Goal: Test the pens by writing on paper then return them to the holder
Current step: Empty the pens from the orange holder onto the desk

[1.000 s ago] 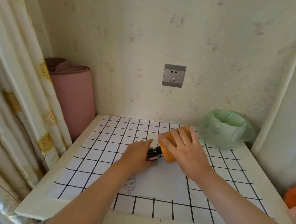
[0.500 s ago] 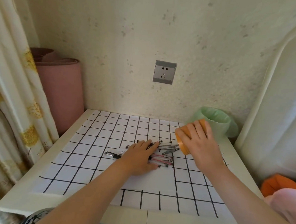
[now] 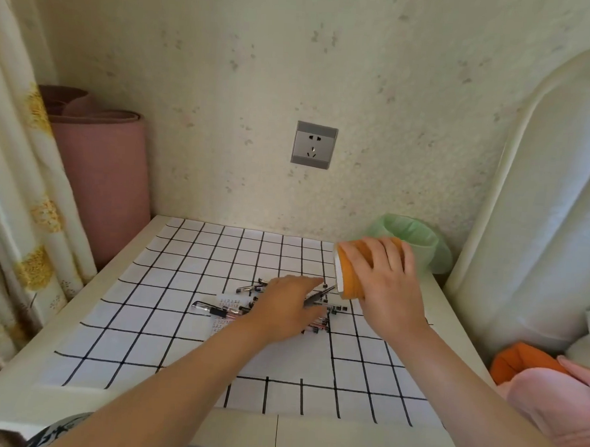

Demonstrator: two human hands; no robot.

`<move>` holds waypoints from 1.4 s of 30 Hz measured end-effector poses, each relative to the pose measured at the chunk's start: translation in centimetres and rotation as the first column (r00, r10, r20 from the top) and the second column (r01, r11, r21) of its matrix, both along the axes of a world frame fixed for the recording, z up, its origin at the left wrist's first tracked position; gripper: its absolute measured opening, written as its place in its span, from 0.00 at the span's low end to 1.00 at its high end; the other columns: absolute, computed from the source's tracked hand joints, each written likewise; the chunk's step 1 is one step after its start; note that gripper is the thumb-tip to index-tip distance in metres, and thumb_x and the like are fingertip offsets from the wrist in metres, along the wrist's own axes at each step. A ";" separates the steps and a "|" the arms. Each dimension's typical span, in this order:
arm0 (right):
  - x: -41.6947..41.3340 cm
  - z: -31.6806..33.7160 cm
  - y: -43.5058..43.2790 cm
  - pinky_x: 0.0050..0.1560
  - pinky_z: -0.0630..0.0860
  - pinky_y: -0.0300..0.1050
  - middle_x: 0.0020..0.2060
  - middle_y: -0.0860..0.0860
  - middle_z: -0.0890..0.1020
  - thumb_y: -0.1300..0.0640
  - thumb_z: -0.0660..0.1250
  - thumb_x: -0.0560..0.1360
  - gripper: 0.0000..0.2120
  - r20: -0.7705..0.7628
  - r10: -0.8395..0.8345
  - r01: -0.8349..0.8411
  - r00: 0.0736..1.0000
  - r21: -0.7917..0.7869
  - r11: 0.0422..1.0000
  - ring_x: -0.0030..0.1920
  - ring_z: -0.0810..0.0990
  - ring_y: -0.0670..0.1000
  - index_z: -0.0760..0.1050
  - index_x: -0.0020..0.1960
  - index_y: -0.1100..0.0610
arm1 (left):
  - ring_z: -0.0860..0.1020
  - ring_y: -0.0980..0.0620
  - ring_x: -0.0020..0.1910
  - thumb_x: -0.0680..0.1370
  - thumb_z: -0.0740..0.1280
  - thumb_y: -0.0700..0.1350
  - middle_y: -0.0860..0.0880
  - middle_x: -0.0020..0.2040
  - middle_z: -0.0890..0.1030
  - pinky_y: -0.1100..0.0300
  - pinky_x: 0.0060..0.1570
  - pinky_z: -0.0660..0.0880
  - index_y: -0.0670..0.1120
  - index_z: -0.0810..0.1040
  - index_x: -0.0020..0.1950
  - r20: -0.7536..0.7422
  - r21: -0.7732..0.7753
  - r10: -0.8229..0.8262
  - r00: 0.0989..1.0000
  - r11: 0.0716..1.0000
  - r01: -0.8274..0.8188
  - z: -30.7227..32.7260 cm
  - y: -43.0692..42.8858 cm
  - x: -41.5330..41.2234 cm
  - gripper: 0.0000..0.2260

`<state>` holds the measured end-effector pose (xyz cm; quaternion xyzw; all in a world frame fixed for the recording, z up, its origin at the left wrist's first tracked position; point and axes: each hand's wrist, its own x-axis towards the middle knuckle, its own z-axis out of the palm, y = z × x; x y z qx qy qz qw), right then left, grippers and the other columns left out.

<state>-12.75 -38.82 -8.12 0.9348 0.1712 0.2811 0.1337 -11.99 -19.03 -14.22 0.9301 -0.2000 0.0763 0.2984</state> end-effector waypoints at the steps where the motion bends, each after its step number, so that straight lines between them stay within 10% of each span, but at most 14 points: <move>1: 0.2 0.0 0.2 0.71 0.59 0.62 0.66 0.54 0.71 0.61 0.73 0.63 0.43 0.011 0.023 -0.024 1.000 0.037 0.999 0.67 0.68 0.60 0.62 0.75 0.47 | 0.77 0.50 0.61 0.79 0.67 0.53 0.52 0.62 0.81 0.53 0.67 0.64 0.51 0.72 0.73 0.020 -0.041 0.026 0.999 0.999 -0.025 0.2 -0.5 0.1 0.22; 8: 1.3 -0.8 -0.3 0.69 0.63 0.58 0.65 0.51 0.71 0.52 0.74 0.64 0.41 0.079 0.051 -0.064 0.996 0.175 0.982 0.64 0.69 0.56 0.62 0.74 0.47 | 0.75 0.54 0.43 0.79 0.69 0.48 0.54 0.47 0.85 0.56 0.66 0.62 0.55 0.82 0.62 0.139 -0.041 0.140 0.980 0.990 -0.135 0.6 0.5 1.7 0.12; 12: 1.7 -1.6 -0.9 0.64 0.67 0.53 0.62 0.51 0.73 0.48 0.77 0.62 0.43 0.022 0.002 -0.006 1.000 0.222 0.975 0.60 0.72 0.55 0.63 0.73 0.47 | 0.76 0.48 0.51 0.82 0.63 0.48 0.53 0.50 0.83 0.55 0.57 0.64 0.58 0.82 0.61 0.196 0.275 0.110 0.974 0.948 -0.162 1.0 3.2 1.8 0.12; 18: 2.2 -1.3 1.0 0.60 0.72 0.53 0.61 0.49 0.73 0.43 0.79 0.58 0.46 -0.099 0.089 -0.027 0.991 0.504 0.863 0.60 0.72 0.54 0.62 0.70 0.45 | 0.72 0.48 0.58 0.80 0.64 0.49 0.50 0.57 0.79 0.54 0.56 0.70 0.56 0.79 0.66 0.050 0.341 0.071 0.996 0.936 -0.084 0.1 4.8 1.4 0.15; 23: 3.4 -1.2 4.0 0.63 0.70 0.47 0.61 0.48 0.65 0.44 0.81 0.57 0.48 -0.142 0.253 -0.093 0.957 0.675 0.732 0.63 0.64 0.50 0.61 0.72 0.41 | 0.73 0.51 0.60 0.79 0.67 0.51 0.53 0.61 0.76 0.54 0.61 0.72 0.54 0.72 0.72 -0.028 -0.007 0.147 0.989 0.989 -0.147 1.3 6.2 2.5 0.21; 30: 6.7 -0.4 11.0 0.58 0.76 0.47 0.60 0.40 0.74 0.38 0.81 0.53 0.47 -0.144 0.432 -0.092 0.890 0.873 0.480 0.61 0.73 0.46 0.65 0.67 0.38 | 0.77 0.62 0.54 0.76 0.71 0.49 0.65 0.58 0.73 0.69 0.43 0.72 0.63 0.63 0.68 -0.130 -0.476 0.138 0.982 0.860 -0.183 3.9 9.5 4.4 0.25; 42: 13.3 -4.7 21.3 0.52 0.74 0.42 0.59 0.41 0.74 0.46 0.84 0.55 0.45 -0.291 0.646 0.202 0.705 0.956 0.210 0.59 0.75 0.45 0.65 0.66 0.45 | 0.78 0.52 0.58 0.71 0.76 0.56 0.52 0.65 0.75 0.48 0.58 0.78 0.54 0.66 0.72 -0.181 -0.484 0.345 0.921 0.785 -0.388 1.8 18.9 7.7 0.33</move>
